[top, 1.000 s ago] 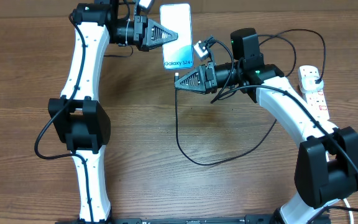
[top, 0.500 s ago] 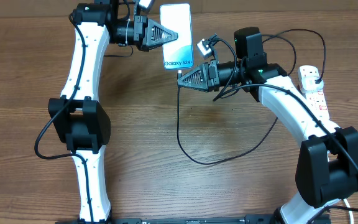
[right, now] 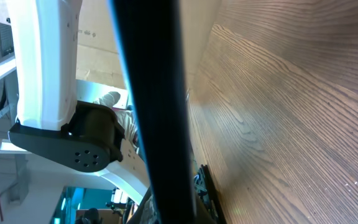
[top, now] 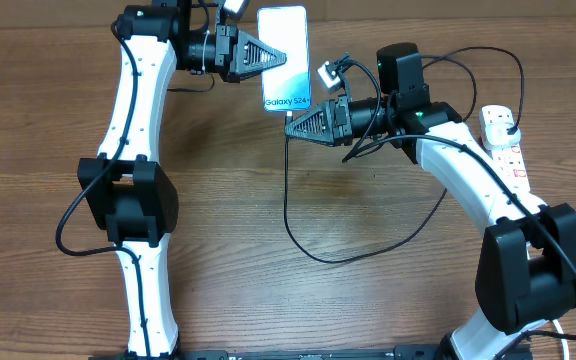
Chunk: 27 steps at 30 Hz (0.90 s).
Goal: Plug charger to phone and switch on socket
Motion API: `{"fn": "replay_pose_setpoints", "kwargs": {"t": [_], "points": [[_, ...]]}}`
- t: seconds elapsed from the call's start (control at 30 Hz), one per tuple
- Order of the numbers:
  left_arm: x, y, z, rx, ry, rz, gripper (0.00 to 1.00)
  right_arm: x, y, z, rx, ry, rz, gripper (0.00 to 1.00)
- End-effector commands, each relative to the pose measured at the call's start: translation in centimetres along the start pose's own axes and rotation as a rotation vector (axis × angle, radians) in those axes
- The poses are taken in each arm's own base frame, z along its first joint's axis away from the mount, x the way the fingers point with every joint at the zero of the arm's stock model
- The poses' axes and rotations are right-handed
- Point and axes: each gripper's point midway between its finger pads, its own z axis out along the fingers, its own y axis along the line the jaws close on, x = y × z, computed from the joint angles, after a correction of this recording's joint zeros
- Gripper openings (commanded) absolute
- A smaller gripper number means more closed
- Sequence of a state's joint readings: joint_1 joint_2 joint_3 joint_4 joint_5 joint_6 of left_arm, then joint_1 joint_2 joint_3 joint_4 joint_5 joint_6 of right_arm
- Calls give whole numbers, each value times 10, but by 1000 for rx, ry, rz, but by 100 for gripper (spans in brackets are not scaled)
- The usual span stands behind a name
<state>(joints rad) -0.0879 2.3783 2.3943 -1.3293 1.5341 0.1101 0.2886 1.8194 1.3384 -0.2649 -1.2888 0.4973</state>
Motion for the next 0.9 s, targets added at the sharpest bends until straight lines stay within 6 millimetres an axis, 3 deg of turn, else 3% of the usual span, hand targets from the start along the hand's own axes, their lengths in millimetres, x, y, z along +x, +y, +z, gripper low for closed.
{"fn": "replay_pose_setpoints", "kwargs": {"t": [0.0, 0.87], "points": [[2, -34, 8, 56, 13, 51, 4, -3, 6, -2, 1, -10, -22, 4], [2, -34, 9, 57, 13, 68, 4, -5, 7, -10, -15, -14, -22, 4]]}}
